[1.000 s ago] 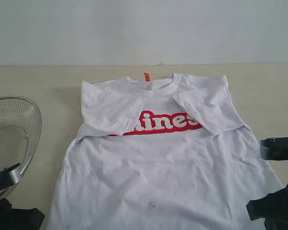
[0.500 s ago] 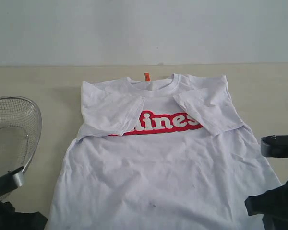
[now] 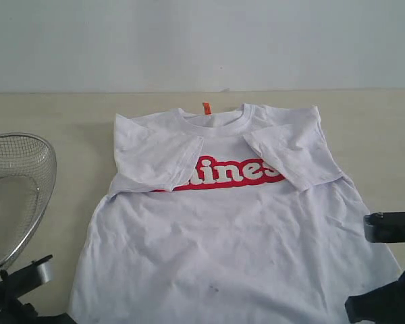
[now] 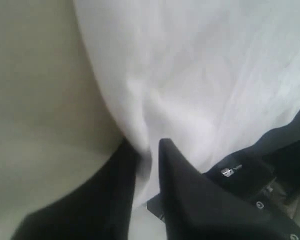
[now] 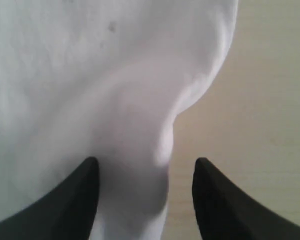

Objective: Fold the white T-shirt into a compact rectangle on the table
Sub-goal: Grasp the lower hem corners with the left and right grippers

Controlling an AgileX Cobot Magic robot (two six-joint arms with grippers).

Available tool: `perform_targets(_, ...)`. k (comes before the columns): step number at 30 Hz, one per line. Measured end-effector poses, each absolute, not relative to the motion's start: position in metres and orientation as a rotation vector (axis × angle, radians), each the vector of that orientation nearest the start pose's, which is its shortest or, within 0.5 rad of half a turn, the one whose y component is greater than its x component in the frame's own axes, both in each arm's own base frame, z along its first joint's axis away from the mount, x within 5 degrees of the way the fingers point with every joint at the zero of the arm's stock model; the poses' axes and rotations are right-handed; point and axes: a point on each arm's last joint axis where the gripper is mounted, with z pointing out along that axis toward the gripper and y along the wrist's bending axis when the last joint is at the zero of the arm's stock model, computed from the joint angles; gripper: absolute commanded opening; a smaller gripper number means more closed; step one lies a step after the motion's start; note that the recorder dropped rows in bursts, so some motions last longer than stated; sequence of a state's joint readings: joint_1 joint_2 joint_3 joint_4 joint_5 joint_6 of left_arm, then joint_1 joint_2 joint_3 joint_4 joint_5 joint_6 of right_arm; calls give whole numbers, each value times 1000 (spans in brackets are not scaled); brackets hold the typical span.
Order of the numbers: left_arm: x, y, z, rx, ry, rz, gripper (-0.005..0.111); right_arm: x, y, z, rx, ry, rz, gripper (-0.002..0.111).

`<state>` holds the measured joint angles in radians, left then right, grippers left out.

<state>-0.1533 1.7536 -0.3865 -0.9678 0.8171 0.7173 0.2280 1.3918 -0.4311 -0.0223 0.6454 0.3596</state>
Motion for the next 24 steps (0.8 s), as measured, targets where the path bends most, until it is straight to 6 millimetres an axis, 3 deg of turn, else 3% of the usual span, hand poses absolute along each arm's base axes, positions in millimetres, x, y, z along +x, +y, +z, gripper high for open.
perform_targets(3, 155, -80, 89, 21, 3269, -1049, 13, 170, 38, 128, 177, 3111, -9, 50)
perform_targets(5, 158, -81, 90, 32, 3246, -1048, 4, 171, 39, 122, 167, 3129, -14, 50)
perform_targets(7, 163, -82, 90, 35, 3220, -1050, 5, 172, 39, 121, 162, 3133, -8, 45)
perform_targets(10, 173, -86, 95, 72, 3168, -1089, 5, 173, 42, 120, 145, 3137, 32, 0)
perform_targets(16, 180, -89, 98, 102, 3118, -1128, 5, 174, 44, 123, 175, 3108, 71, 0)
perform_targets(24, 193, -94, 106, 145, 3036, -1189, 5, 185, 46, 162, 149, 2936, 134, 0)
